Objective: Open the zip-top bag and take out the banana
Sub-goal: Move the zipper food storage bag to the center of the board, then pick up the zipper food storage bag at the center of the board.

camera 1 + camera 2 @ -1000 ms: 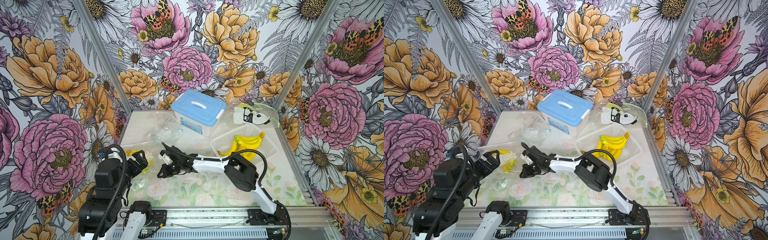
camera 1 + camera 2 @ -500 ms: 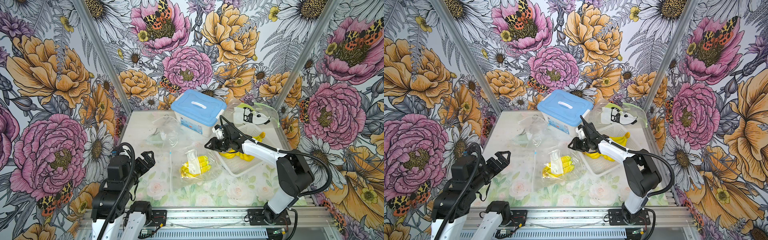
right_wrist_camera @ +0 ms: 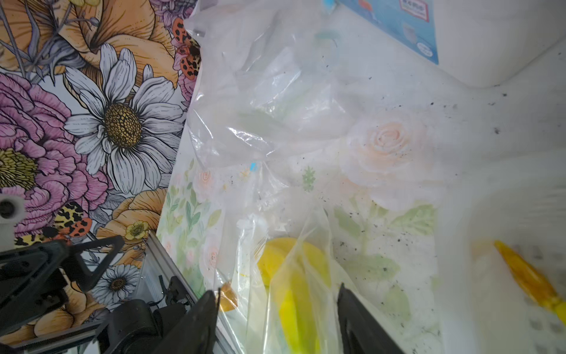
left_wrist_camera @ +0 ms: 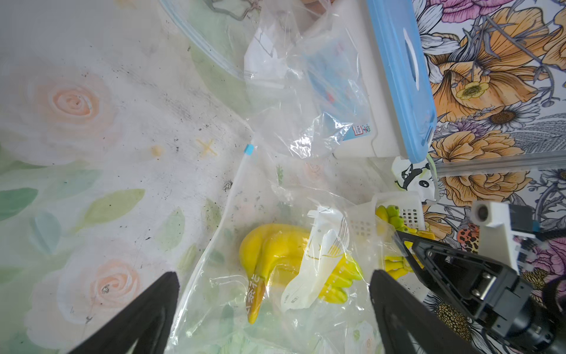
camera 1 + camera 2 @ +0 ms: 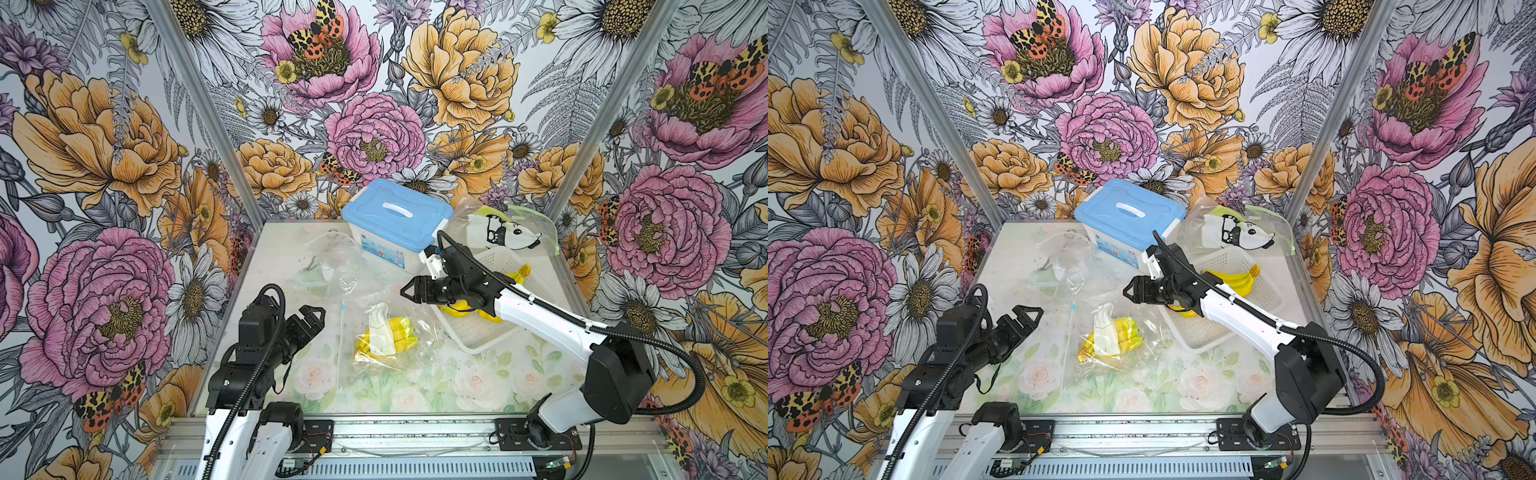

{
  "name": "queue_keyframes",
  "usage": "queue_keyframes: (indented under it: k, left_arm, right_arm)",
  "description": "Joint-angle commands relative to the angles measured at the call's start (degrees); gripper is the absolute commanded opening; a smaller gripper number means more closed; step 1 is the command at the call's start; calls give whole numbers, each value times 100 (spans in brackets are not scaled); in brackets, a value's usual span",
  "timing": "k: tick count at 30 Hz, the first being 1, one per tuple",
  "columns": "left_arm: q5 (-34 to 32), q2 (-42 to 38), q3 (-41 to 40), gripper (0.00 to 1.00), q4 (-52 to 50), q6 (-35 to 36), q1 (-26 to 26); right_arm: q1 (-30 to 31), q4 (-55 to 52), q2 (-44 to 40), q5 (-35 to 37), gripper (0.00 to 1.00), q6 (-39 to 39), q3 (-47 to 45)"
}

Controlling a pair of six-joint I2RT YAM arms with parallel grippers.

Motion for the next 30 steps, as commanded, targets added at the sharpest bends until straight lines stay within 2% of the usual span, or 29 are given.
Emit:
queue_keyframes:
  k: [1, 9, 16, 21, 25, 30]
  left_arm:
    - [483, 216, -80, 99, 367, -285, 67]
    - [914, 812, 32, 99, 364, -369, 65]
    - [1081, 926, -232, 99, 492, -530, 71]
    - [1363, 810, -808, 99, 935, -716, 192]
    - [1725, 528, -1357, 99, 1552, -1033, 479]
    - [2160, 441, -1659, 99, 1792, -890, 804]
  right_arm:
    - [167, -126, -324, 377, 99, -64, -106]
    - [571, -99, -586, 852, 100, -330, -404]
    - [596, -84, -906, 1112, 100, -189, -663]
    - [570, -99, -954, 602, 100, -163, -639]
    - [570, -108, -893, 395, 100, -97, -560]
    - [570, -99, -667, 110, 100, -96, -363]
